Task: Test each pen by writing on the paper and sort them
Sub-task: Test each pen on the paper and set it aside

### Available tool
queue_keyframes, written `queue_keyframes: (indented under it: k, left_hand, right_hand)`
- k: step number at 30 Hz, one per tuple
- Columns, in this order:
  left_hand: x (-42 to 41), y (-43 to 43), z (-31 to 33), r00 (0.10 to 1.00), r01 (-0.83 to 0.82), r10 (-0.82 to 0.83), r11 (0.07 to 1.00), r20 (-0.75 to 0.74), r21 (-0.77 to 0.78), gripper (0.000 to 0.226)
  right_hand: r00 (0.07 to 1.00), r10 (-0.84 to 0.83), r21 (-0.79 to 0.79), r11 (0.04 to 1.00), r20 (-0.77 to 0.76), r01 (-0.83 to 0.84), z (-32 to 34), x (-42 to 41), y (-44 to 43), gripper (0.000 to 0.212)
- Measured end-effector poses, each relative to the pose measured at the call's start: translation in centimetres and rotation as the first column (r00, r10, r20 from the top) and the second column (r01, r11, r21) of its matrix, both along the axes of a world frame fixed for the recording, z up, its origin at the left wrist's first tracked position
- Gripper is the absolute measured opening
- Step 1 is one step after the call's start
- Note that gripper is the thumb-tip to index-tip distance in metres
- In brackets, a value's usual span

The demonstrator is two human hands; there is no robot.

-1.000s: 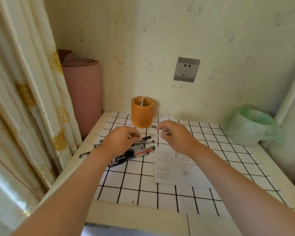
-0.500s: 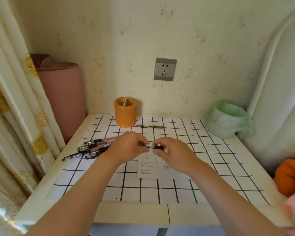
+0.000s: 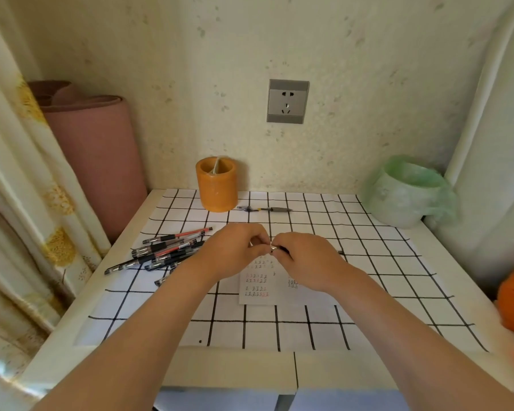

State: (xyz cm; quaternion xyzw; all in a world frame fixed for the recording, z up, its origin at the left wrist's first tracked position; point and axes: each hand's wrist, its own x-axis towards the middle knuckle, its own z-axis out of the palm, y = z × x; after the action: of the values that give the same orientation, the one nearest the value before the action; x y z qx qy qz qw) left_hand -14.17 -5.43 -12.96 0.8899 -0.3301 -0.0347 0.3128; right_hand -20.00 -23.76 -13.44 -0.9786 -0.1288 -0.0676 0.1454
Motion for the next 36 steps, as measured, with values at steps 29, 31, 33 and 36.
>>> queue_keyframes:
  k: [29,31,33,36]
  left_hand:
    - [0.6,0.2,-1.1,1.000,0.000,0.008,0.945,-0.023,0.327,0.029]
    - [0.5,0.1,-1.2,0.999,0.042,-0.036,0.945,-0.025,0.323,0.043]
    - [0.5,0.1,-1.5,0.996,0.083,-0.073,0.934,-0.041,0.348,0.056]
    - [0.6,0.0,-1.7,0.995,0.099,-0.087,0.913,-0.048,0.397,0.062]
  right_hand:
    - [0.916,0.046,0.856,0.377,-0.399,0.354,-1.4,0.1,-2.2,0.028]
    - [0.913,0.057,0.856,0.375,-0.404,0.355,-1.7,-0.1,-1.7,0.020]
    - [0.914,0.030,0.842,0.402,-0.405,0.360,-2.0,-0.3,-1.2,0.025]
    - [0.919,-0.025,0.825,0.432,-0.392,0.364,-2.3,-0.4,-0.9,0.024]
